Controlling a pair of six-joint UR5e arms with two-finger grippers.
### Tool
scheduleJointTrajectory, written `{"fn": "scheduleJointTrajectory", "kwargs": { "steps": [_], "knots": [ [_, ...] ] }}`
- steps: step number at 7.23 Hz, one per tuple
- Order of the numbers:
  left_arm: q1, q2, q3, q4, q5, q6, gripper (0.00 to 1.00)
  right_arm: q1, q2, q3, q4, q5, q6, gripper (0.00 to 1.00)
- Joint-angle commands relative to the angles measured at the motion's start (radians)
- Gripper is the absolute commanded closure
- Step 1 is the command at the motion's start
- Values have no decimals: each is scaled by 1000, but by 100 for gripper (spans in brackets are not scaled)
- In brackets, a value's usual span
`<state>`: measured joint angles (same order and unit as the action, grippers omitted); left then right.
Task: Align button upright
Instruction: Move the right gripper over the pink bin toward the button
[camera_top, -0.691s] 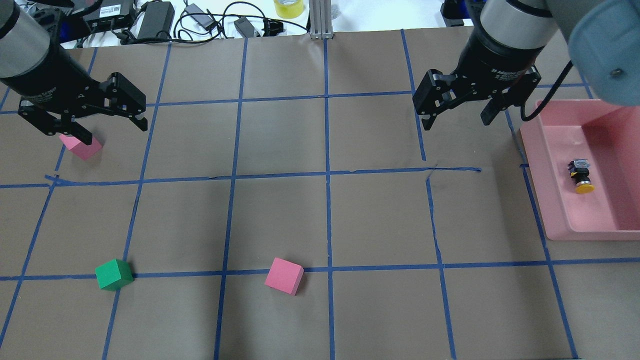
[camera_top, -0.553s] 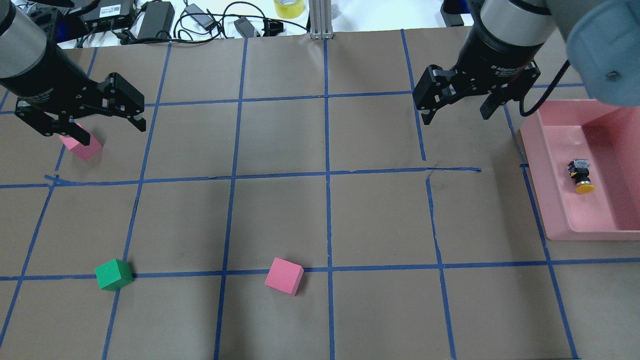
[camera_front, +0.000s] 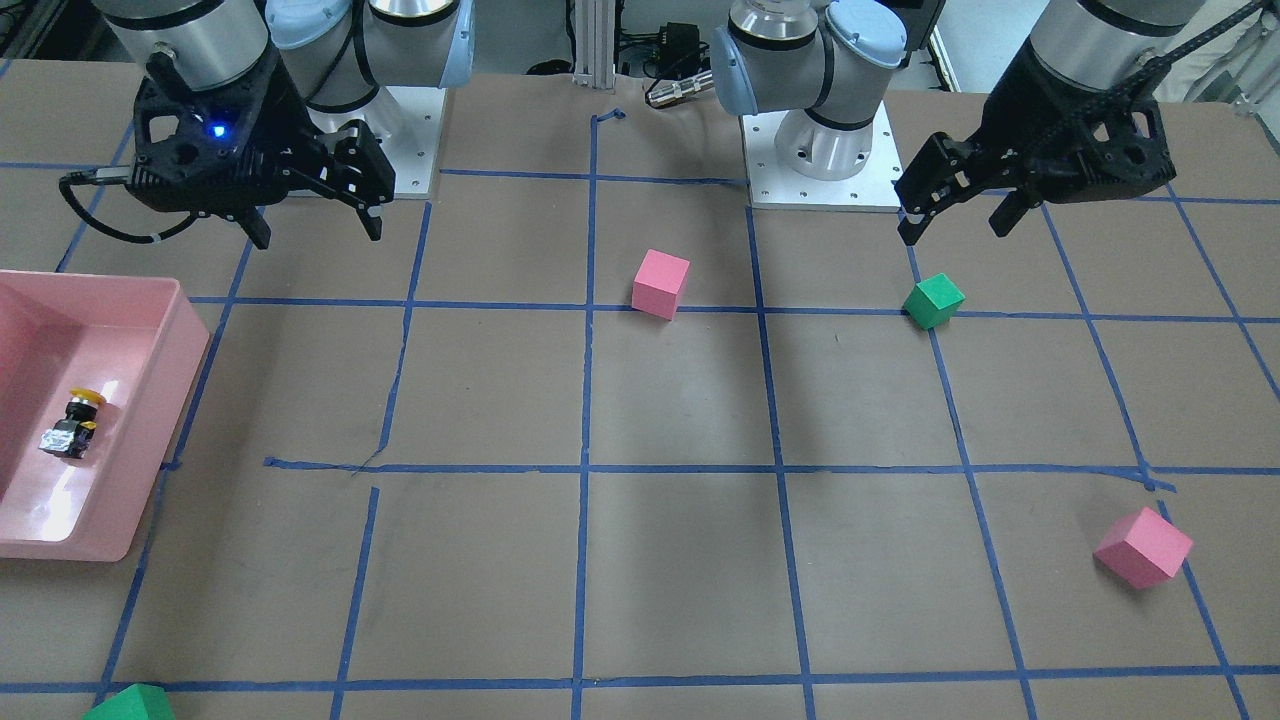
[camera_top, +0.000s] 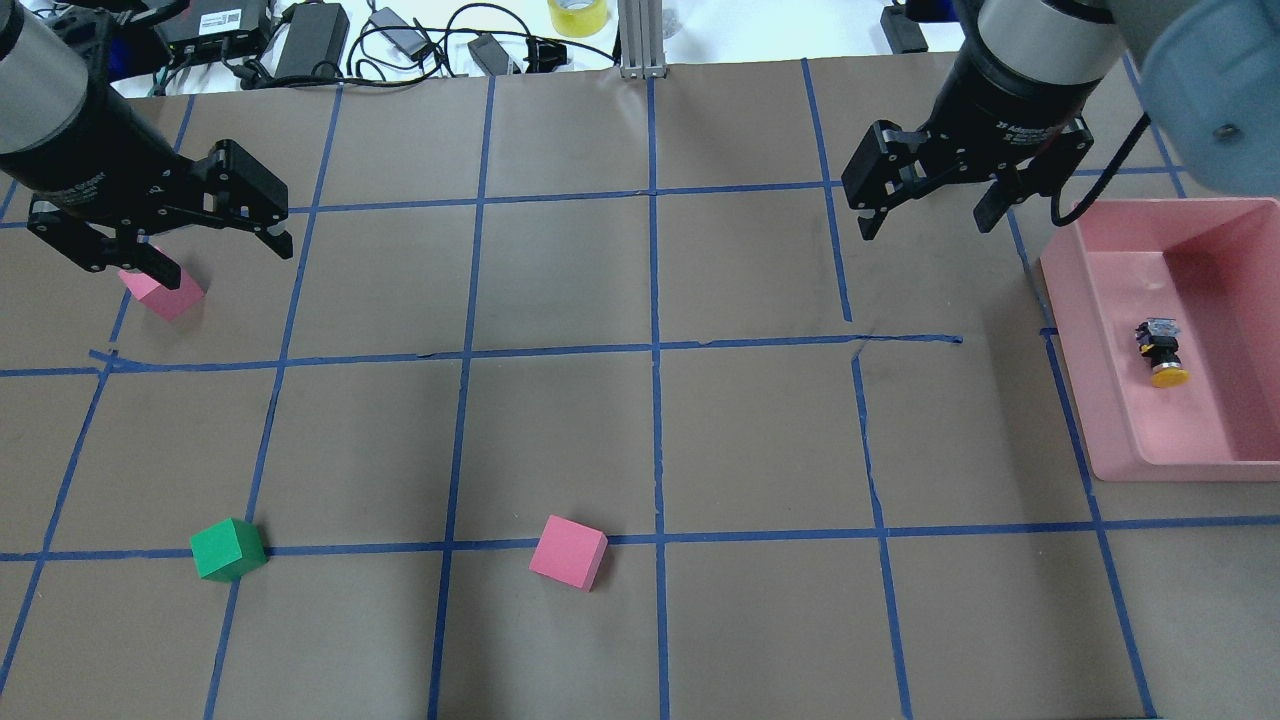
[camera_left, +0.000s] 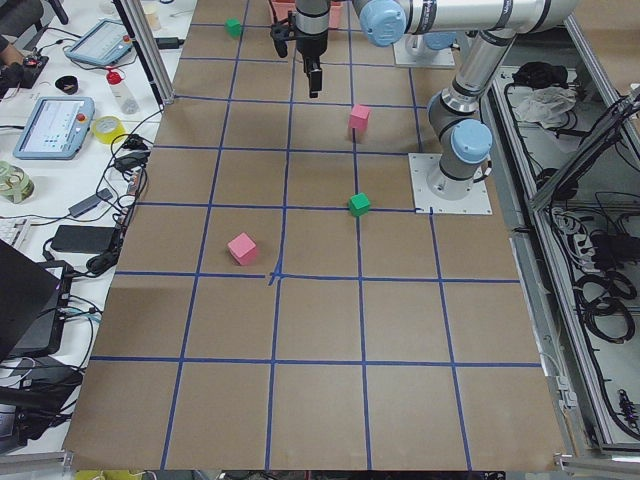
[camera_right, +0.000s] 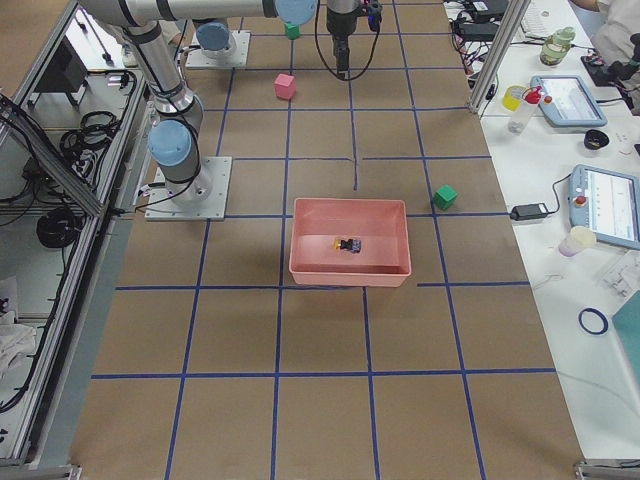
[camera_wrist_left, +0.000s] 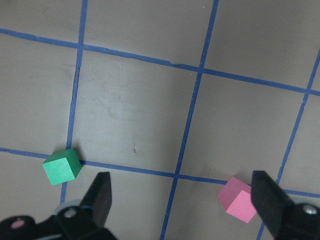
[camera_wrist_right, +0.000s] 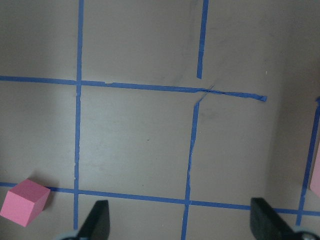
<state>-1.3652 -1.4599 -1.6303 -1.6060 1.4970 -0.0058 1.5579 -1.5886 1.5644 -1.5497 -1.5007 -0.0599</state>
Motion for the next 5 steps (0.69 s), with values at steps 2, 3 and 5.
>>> {"fn": "scheduleJointTrajectory", "kwargs": {
  "steps": [2, 3, 5],
  "knots": [
    [0, 4, -5, 0, -1, 0, 0, -201, 36, 0, -35, -13, -128, 0],
    [0, 4, -5, -2, -1, 0, 0, -276, 57, 2, -56, -18, -243, 0],
    [0, 3, -8, -2, 8, 13, 0, -416, 133, 32, -123, -18, -287, 0]
  ]
}}
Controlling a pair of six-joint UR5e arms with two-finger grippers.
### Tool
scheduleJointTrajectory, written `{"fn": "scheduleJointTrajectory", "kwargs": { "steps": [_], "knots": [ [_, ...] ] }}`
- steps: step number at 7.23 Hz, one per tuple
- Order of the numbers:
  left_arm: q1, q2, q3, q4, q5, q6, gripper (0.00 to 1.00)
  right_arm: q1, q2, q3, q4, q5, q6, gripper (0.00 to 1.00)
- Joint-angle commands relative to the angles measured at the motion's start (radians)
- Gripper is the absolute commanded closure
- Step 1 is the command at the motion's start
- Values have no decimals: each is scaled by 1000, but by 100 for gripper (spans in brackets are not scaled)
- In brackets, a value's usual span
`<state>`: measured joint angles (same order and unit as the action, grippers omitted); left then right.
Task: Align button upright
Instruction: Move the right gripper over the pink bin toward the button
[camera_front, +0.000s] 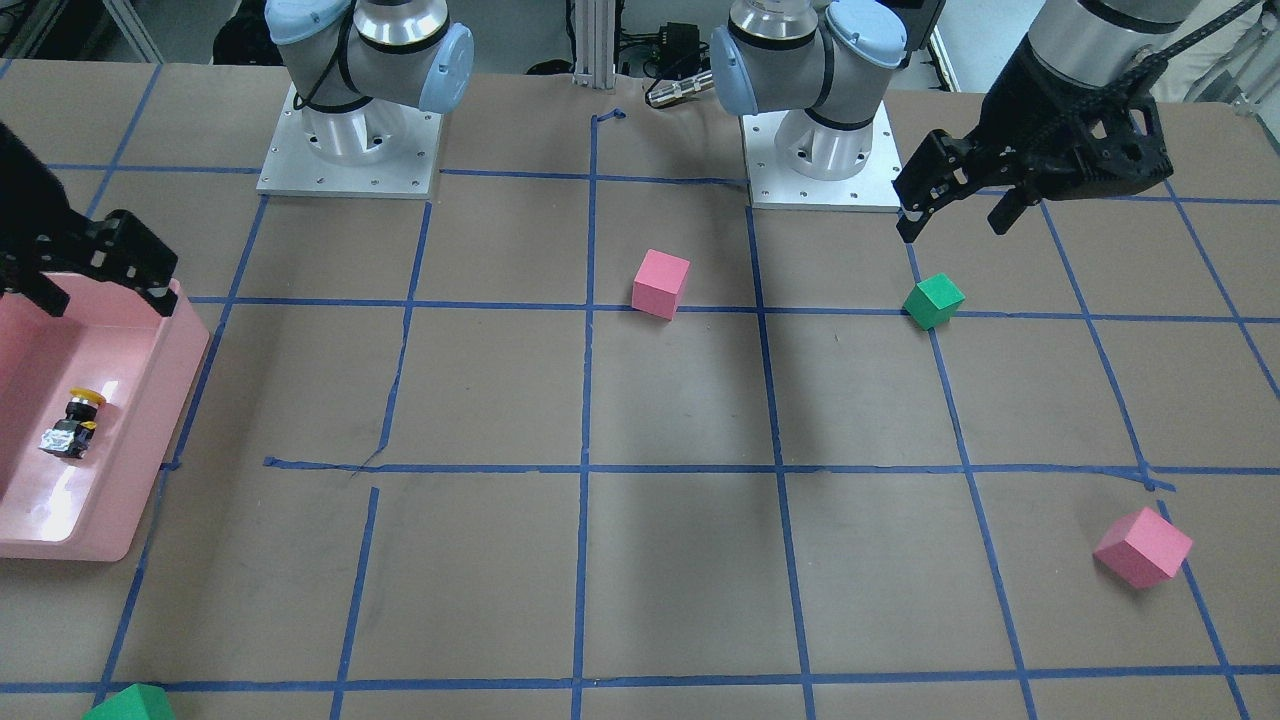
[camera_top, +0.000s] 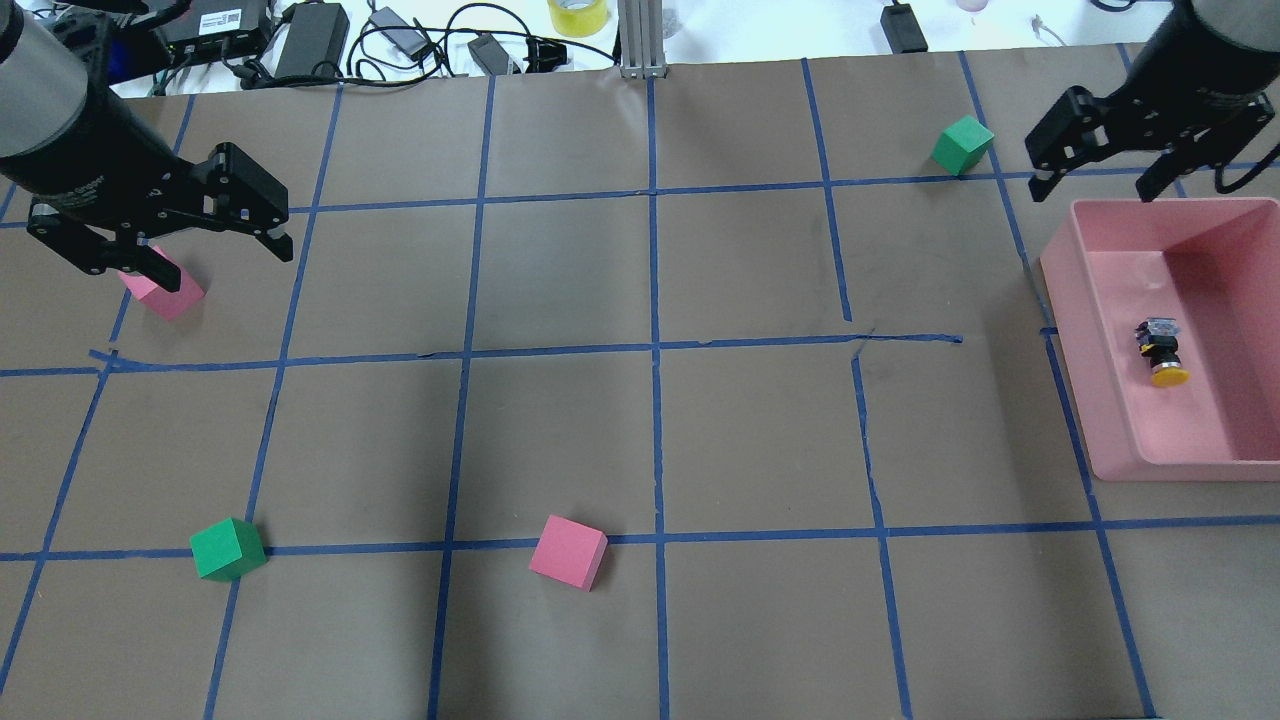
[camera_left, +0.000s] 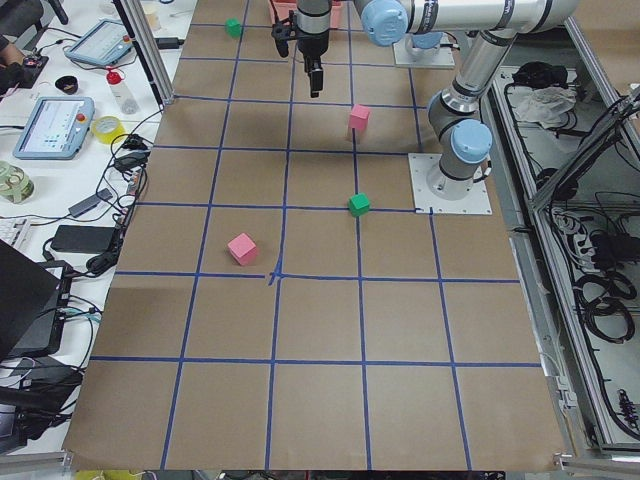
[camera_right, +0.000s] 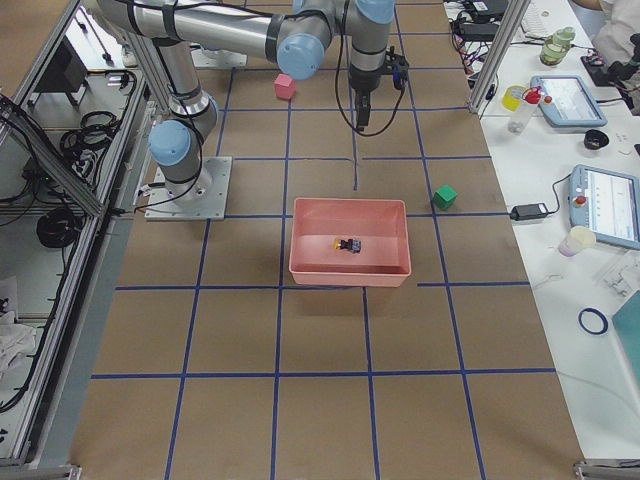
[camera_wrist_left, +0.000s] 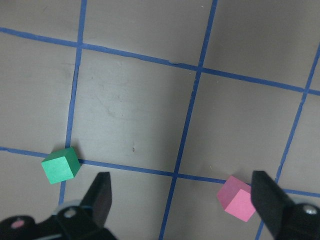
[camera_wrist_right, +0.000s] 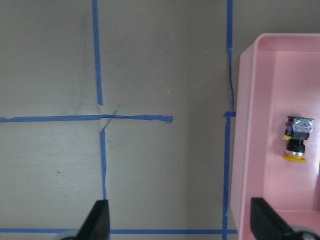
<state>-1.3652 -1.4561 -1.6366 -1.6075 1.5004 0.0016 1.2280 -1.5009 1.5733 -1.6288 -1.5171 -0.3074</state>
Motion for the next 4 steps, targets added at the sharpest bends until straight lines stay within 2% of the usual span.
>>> {"fn": "scheduleJointTrajectory", "kwargs": {
  "steps": [1, 3, 4],
  "knots": [
    [0, -1, -2, 0, 3, 8, 0, -132, 62, 68, -156, -26, -85, 0],
    [0, -1, -2, 0, 4, 8, 0, -262, 88, 233, -381, -35, -140, 0],
    [0, -1, -2, 1, -2, 8, 0, -278, 88, 317, -511, -43, -142, 0]
  ]
}}
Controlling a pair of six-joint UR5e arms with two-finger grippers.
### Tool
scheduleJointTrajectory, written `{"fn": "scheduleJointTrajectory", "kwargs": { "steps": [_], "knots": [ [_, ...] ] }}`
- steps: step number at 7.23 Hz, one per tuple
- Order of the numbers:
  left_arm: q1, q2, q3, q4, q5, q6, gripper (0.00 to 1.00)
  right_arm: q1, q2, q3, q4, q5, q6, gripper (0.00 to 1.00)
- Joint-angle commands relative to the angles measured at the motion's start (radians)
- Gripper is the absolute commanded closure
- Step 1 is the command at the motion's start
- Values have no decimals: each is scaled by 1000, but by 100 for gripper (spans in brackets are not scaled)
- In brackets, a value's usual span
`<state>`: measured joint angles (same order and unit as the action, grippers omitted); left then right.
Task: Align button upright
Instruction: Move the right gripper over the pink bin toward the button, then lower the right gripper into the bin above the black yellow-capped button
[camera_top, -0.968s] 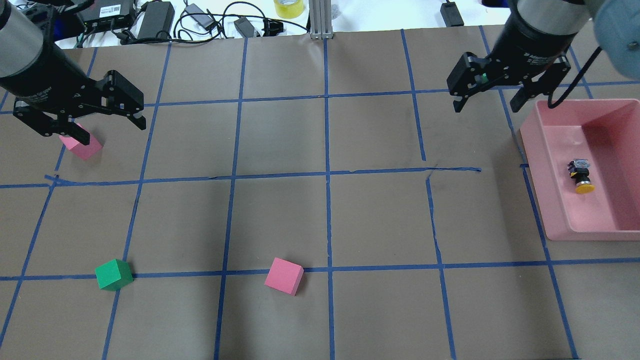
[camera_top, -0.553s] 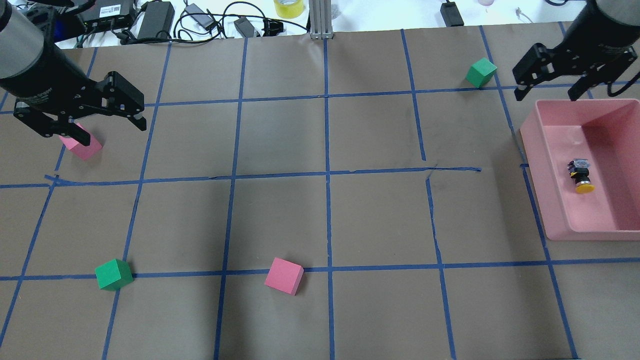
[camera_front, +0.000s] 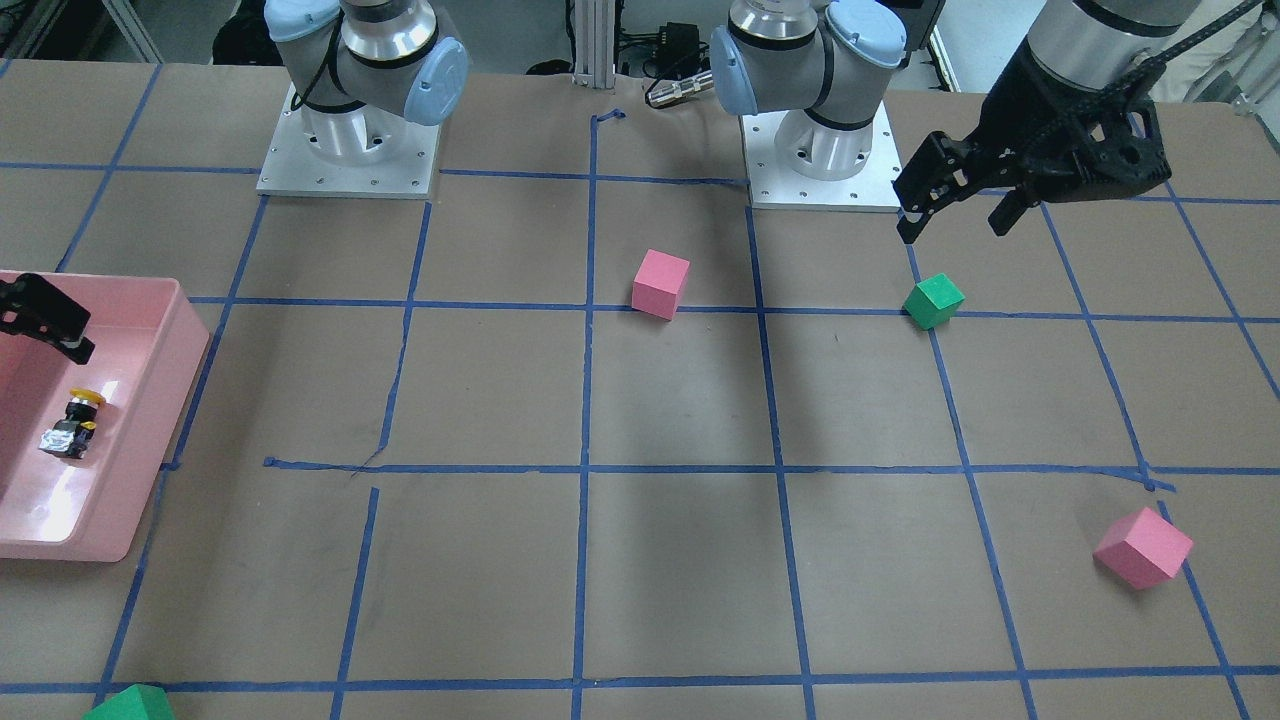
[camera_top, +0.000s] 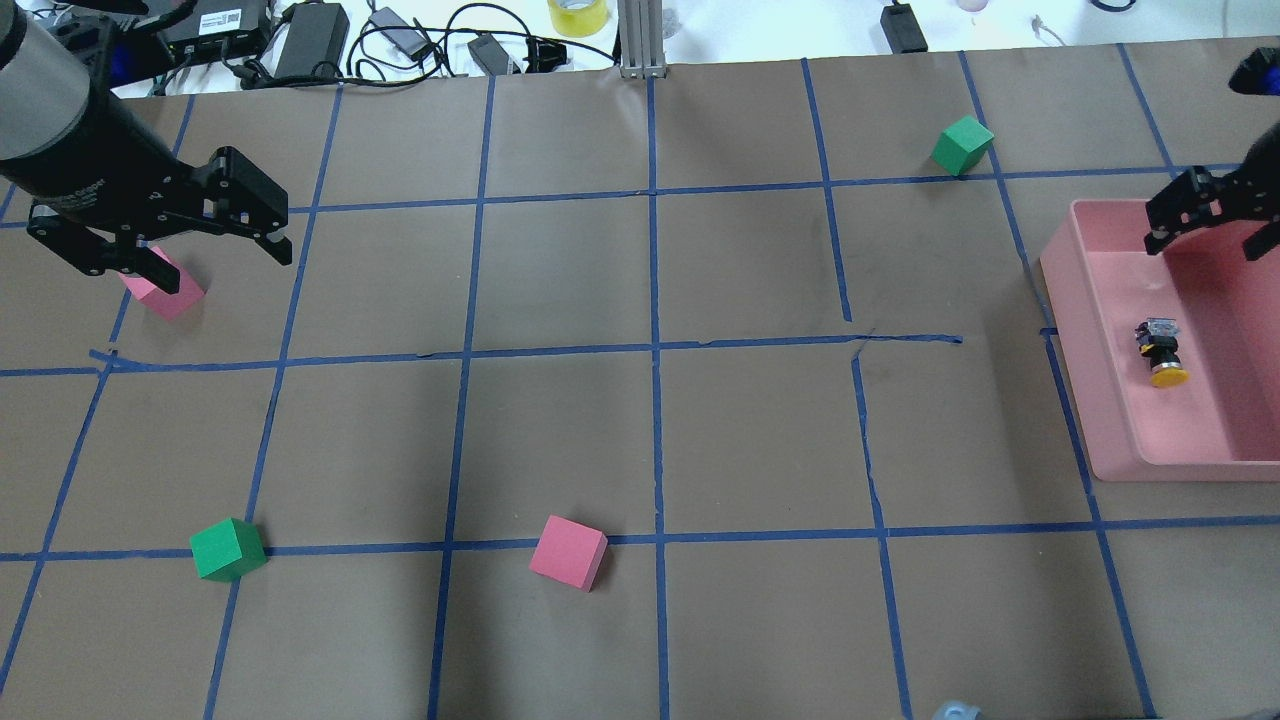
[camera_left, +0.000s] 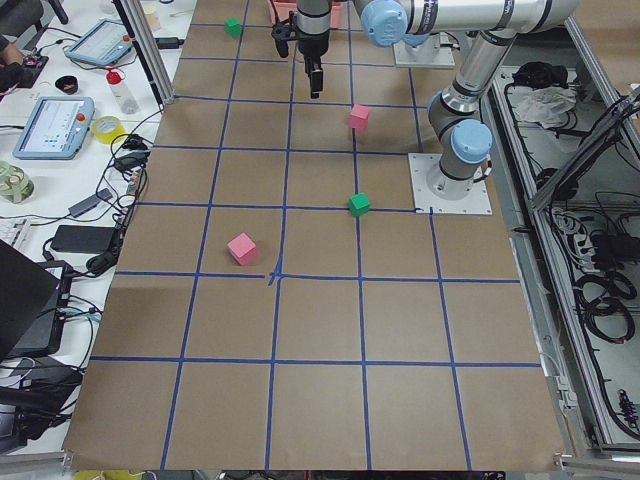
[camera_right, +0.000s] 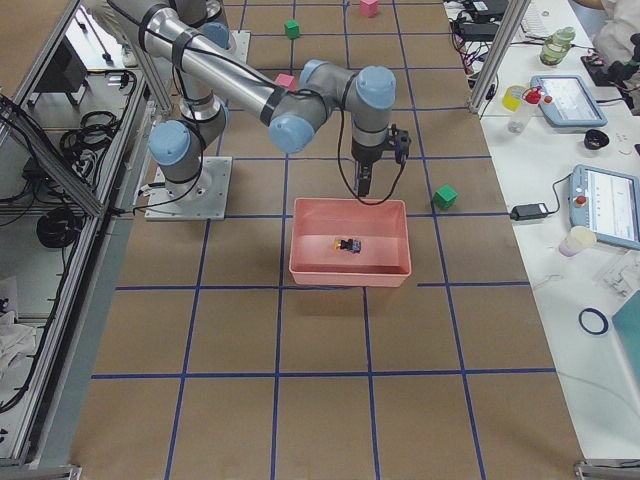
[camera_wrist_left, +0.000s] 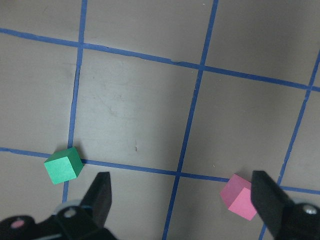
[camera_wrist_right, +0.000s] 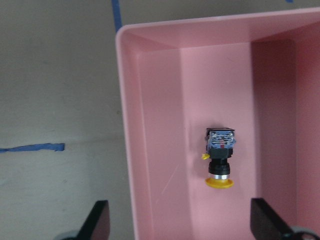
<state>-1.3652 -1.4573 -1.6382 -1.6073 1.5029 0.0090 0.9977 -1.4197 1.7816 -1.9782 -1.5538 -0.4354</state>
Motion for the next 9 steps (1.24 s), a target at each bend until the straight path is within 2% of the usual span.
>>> {"fn": "scheduleJointTrajectory", "kwargs": {
  "steps": [1, 9],
  "knots": [
    [-2, 0, 6, 3, -9, 0, 0, -51, 7, 157, -238, -8, -16, 0],
    [-6, 0, -5, 0, 3, 0, 0, -54, 41, 170, -249, -9, -19, 0]
  ]
}}
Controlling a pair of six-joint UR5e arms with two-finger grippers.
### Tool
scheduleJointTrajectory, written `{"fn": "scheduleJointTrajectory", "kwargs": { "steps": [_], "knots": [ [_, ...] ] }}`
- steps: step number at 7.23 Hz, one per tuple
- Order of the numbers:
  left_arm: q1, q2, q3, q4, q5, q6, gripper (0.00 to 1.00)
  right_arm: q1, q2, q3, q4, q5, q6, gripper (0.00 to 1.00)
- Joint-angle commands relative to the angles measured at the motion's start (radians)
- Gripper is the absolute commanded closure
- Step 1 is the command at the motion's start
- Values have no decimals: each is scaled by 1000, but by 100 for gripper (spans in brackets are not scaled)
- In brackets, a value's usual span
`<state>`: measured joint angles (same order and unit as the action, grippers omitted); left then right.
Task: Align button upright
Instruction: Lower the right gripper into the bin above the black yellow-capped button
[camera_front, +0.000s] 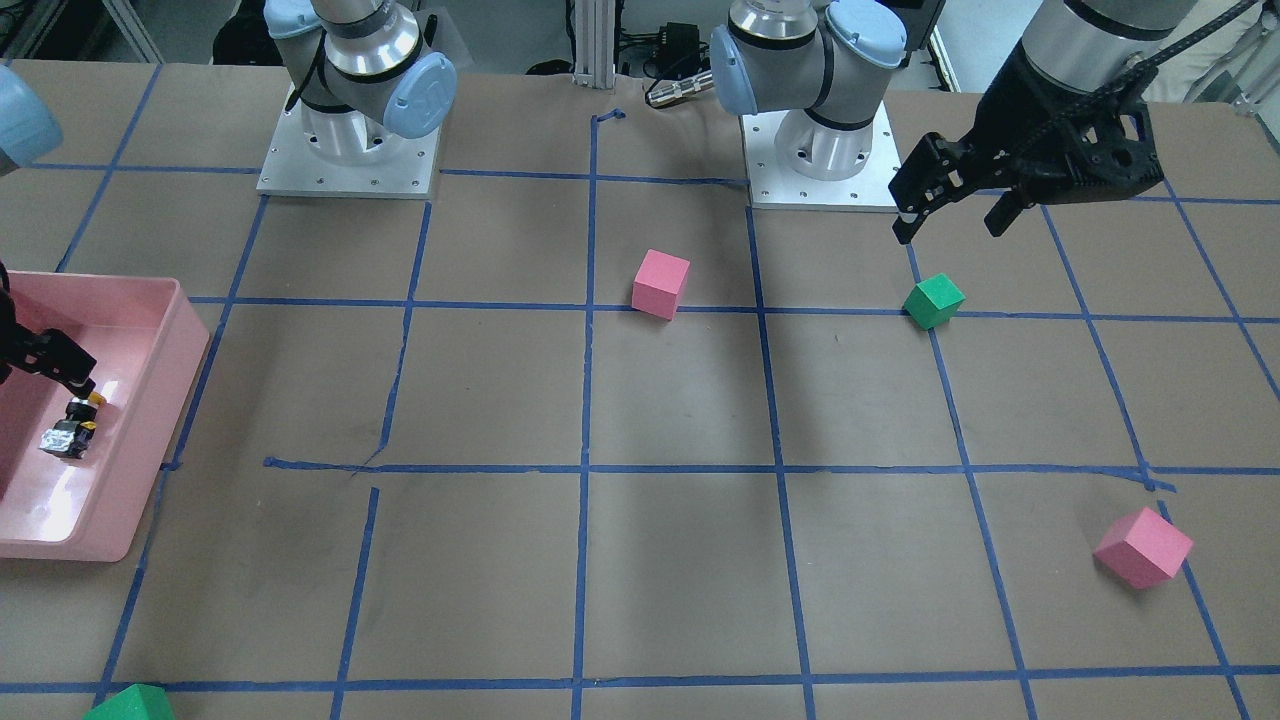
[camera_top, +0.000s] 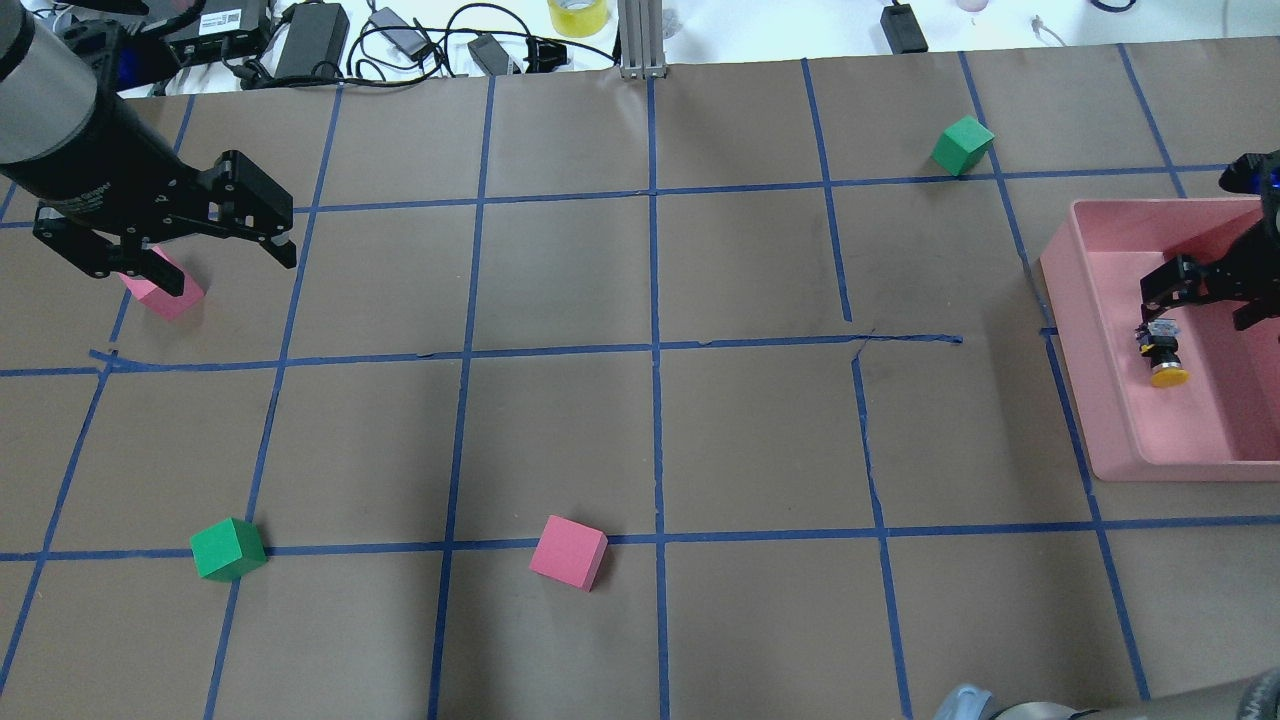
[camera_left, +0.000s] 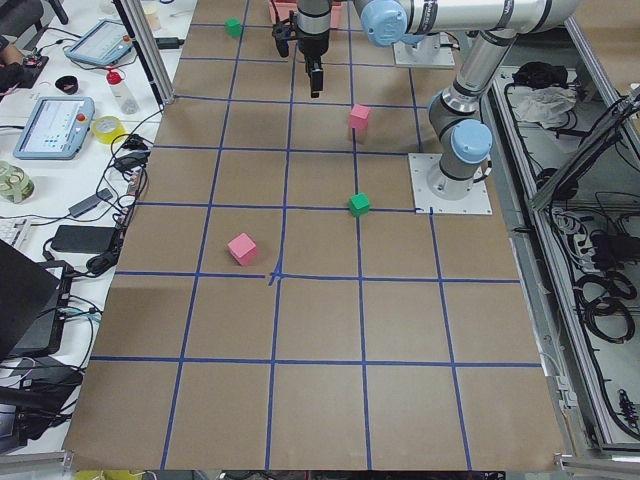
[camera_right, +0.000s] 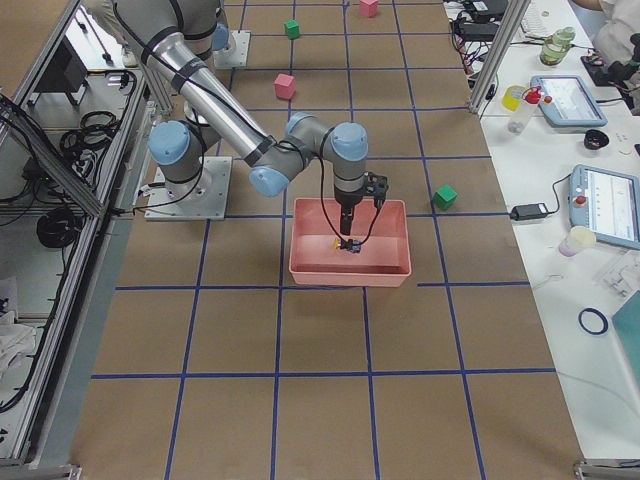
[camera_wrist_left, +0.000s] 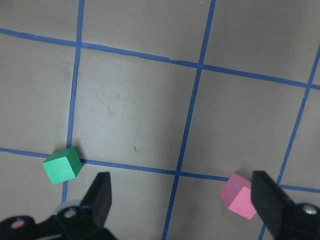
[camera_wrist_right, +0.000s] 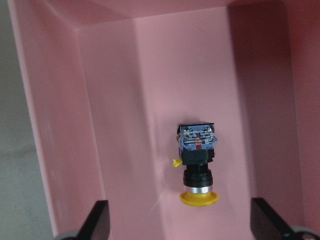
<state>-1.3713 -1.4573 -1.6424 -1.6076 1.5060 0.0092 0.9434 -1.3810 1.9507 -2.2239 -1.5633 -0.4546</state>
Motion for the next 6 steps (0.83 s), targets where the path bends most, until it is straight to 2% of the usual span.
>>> {"fn": "scheduleJointTrajectory", "kwargs": {
  "steps": [1, 6],
  "knots": [
    [0, 0, -1, 0, 0, 0, 0, 0, 10, 1, -5, 0, 1, 0],
    [0, -3, -2, 2, 0, 9, 0, 0, 23, 2, -19, 0, 1, 0]
  ]
}}
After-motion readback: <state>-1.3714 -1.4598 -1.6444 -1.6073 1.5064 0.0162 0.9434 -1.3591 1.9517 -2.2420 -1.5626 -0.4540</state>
